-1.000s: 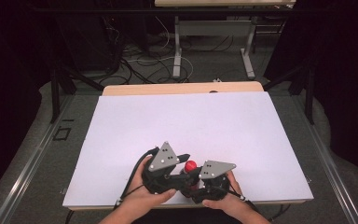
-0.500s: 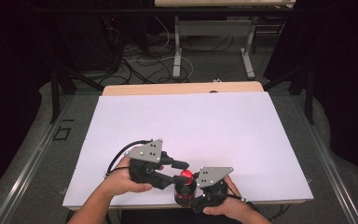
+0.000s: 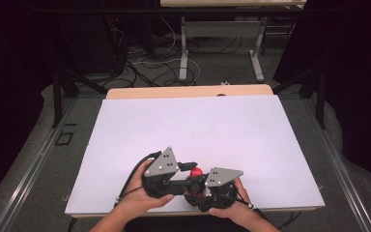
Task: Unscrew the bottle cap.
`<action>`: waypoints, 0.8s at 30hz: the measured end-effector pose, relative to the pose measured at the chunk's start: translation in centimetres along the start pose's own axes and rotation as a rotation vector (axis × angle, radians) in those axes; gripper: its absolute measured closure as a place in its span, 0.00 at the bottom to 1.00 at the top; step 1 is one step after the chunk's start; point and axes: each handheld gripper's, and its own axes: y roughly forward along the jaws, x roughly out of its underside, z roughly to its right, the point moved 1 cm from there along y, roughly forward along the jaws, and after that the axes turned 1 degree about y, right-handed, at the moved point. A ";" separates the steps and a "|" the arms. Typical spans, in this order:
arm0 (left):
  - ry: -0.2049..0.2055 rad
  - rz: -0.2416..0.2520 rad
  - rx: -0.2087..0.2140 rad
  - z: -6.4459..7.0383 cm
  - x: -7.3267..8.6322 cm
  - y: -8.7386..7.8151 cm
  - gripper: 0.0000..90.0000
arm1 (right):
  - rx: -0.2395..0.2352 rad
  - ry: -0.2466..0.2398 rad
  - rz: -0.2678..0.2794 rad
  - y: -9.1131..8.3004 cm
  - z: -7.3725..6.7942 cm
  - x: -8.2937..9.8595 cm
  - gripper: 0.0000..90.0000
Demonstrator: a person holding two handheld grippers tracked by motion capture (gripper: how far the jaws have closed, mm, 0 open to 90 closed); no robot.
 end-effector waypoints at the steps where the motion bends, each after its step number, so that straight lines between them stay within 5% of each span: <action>1: -0.017 -0.002 -0.038 0.5 -0.1 0.1 0.68 | 0.025 0.002 0.005 0.1 0.0 0.0 0.32; 3: -0.014 0.002 -0.068 0.9 -0.1 0.3 0.68 | 0.062 -0.010 -0.002 0.0 0.0 0.1 0.32; 4: -0.052 0.001 -0.108 1.3 -0.2 0.4 0.68 | 0.073 -0.010 0.000 0.0 0.0 0.1 0.32; 7: -0.059 0.000 -0.121 1.4 -0.3 0.5 0.68 | 0.059 0.008 -0.010 -0.1 0.1 0.0 0.32; 14: -0.074 -0.009 -0.082 0.9 -0.3 0.4 0.63 | 0.038 0.017 0.003 0.0 0.2 0.1 0.32; 18: -0.074 0.023 -0.014 0.3 -0.4 -0.1 0.55 | 0.027 0.001 -0.005 -0.1 0.2 0.1 0.32; 19: -0.045 0.034 0.051 -0.4 -0.5 -0.4 0.51 | 0.016 0.005 0.007 0.0 0.1 0.1 0.32; 20: -0.045 0.034 0.051 -0.4 -0.5 -0.4 0.50 | 0.007 0.006 0.007 -0.1 0.0 0.0 0.32; 22: 0.009 0.039 0.146 -1.3 -0.4 -0.6 0.50 | -0.019 -0.004 0.016 -0.1 0.0 0.0 0.32; 24: 0.039 0.042 0.194 -1.9 -0.2 -0.5 0.50 | -0.045 -0.012 0.017 -0.1 0.0 0.0 0.32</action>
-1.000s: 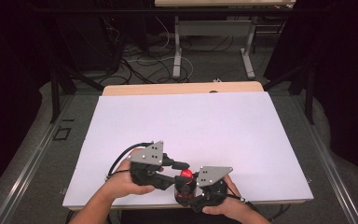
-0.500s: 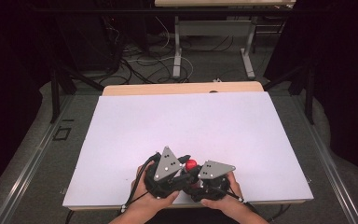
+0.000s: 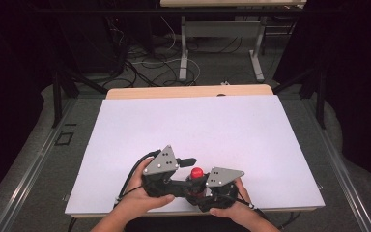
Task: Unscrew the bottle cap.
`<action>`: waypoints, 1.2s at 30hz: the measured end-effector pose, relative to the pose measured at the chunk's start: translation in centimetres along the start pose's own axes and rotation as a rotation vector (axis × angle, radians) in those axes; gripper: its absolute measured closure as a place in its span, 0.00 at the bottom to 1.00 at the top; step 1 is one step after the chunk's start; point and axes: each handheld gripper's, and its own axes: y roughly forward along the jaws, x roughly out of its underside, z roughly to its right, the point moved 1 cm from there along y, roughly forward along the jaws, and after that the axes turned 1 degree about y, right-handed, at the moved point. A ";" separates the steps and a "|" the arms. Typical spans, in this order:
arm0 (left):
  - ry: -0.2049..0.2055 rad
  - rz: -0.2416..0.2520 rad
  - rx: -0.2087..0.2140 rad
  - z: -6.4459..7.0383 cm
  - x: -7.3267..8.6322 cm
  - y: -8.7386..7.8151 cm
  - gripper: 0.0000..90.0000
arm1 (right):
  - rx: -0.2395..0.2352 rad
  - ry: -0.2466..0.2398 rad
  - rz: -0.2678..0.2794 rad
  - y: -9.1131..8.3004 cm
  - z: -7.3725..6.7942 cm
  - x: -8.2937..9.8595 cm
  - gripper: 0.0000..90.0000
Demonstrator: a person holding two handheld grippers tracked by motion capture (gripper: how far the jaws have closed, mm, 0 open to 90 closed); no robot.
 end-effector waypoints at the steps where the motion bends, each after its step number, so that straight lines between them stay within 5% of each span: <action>1: 0.008 -0.002 0.013 -0.4 0.1 0.0 0.51 | -0.014 -0.002 -0.001 0.0 0.0 0.0 0.32; 3: -0.006 -0.005 0.039 -0.6 0.2 0.0 0.55 | -0.035 -0.010 -0.006 0.1 -0.2 0.0 0.32; 4: -0.014 0.011 0.104 -1.0 0.4 0.0 0.56 | -0.044 -0.022 -0.004 0.1 -0.3 0.0 0.32; 7: -0.020 0.012 0.169 -1.1 0.6 0.1 0.58 | -0.073 -0.047 -0.003 0.2 -0.5 0.0 0.32; 13: 0.000 0.006 0.204 -1.0 0.7 0.2 0.69 | -0.110 -0.062 -0.012 0.1 -0.9 -0.1 0.32; 15: 0.000 0.001 0.186 -0.9 0.6 0.1 0.69 | -0.101 -0.061 -0.007 0.2 -0.9 0.0 0.32; 18: -0.025 -0.006 0.102 -0.5 0.6 0.4 0.69 | -0.083 -0.034 -0.014 0.3 -0.8 0.0 0.32; 24: -0.108 -0.003 -0.158 1.3 0.6 1.3 0.69 | 0.010 0.010 -0.032 0.5 -0.4 0.1 0.32; 25: -0.108 -0.003 -0.158 1.3 0.6 1.3 0.69 | 0.026 0.006 -0.041 0.5 -0.3 0.1 0.32; 27: -0.145 -0.001 -0.260 2.2 0.6 1.8 0.69 | 0.049 0.013 -0.047 0.6 -0.3 0.2 0.32; 31: -0.164 0.002 -0.303 2.6 0.4 2.0 0.69 | 0.063 0.026 -0.034 0.6 -0.3 0.2 0.32; 36: -0.147 0.018 -0.284 2.3 0.1 1.7 0.60 | 0.045 0.029 -0.027 0.4 -0.2 0.2 0.32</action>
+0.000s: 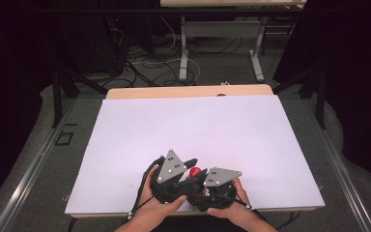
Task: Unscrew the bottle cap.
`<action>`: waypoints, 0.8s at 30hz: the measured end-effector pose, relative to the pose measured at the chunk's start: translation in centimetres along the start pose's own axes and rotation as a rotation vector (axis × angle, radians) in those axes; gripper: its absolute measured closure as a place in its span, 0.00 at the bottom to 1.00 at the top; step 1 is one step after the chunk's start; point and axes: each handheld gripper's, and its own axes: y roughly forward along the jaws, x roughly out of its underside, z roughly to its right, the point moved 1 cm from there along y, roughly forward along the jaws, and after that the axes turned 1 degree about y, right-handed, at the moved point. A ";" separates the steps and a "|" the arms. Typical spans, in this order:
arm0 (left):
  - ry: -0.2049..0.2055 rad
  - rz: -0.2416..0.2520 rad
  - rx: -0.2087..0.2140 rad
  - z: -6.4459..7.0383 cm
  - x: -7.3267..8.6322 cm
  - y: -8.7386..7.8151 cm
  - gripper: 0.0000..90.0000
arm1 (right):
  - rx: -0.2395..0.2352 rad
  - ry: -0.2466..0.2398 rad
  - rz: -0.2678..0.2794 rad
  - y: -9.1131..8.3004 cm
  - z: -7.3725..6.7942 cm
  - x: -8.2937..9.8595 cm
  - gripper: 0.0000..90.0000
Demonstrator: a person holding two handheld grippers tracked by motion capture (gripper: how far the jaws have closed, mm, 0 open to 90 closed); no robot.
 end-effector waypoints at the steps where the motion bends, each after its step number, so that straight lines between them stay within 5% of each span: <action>1: 0.000 0.008 0.044 -0.5 -0.3 -0.4 0.57 | -0.003 -0.004 0.001 0.0 0.0 0.0 0.32; 5: 0.043 -0.004 0.197 -1.9 -0.6 -1.5 0.52 | -0.040 -0.020 0.015 -0.2 0.0 -0.1 0.32; 11: 0.187 -0.040 0.301 -2.7 -0.4 -2.1 0.53 | -0.093 -0.043 0.019 -0.1 -0.3 -0.1 0.32; 18: 0.162 -0.045 0.449 -3.9 0.2 -1.5 0.63 | -0.146 -0.067 0.019 0.0 -0.9 -0.1 0.32; 24: 0.171 -0.043 0.479 -4.0 0.3 -1.3 0.68 | -0.148 -0.070 0.015 0.0 -1.0 -0.1 0.32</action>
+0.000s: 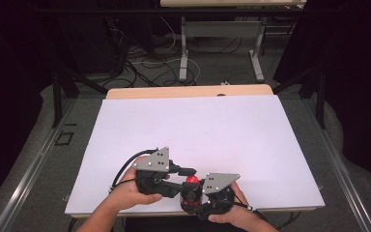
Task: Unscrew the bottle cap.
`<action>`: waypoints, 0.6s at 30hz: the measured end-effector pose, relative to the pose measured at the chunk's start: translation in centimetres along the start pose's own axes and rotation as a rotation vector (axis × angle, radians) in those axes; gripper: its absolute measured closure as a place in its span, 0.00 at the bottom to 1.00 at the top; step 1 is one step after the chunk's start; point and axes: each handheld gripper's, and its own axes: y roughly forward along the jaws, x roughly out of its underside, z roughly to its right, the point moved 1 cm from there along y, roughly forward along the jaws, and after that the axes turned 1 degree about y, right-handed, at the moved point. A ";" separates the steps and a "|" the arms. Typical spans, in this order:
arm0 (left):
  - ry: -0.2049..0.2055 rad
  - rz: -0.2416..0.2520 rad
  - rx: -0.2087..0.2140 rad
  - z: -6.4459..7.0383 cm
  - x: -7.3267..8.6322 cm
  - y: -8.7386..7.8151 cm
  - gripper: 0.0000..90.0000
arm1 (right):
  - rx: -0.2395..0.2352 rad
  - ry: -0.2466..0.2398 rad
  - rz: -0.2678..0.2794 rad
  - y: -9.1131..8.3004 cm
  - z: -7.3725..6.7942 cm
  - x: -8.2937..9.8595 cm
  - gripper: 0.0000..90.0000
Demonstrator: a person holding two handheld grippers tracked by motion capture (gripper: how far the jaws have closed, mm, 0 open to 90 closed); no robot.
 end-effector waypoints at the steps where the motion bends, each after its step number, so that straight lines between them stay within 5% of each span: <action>1: -0.006 0.008 -0.004 0.0 0.0 0.0 0.68 | 0.000 0.000 0.000 0.0 0.0 0.0 0.32; 6: -0.032 0.003 -0.111 0.6 -0.1 0.5 0.69 | 0.039 0.025 -0.006 0.0 0.4 0.0 0.32; 7: -0.050 0.001 -0.187 1.1 -0.2 0.9 0.69 | 0.047 0.037 -0.014 0.0 0.5 0.1 0.32; 8: -0.055 0.001 -0.233 1.4 -0.2 1.1 0.69 | 0.060 0.046 -0.007 0.0 0.6 0.1 0.32; 9: -0.055 0.001 -0.233 1.4 -0.2 1.1 0.69 | 0.081 0.055 -0.007 0.0 0.7 0.1 0.32; 13: -0.145 0.023 -0.432 2.9 -0.4 2.5 0.69 | 0.120 0.090 -0.014 0.0 1.0 0.2 0.32; 18: -0.171 0.024 -0.507 3.6 -0.5 3.1 0.68 | 0.127 0.098 -0.035 0.0 1.0 0.3 0.32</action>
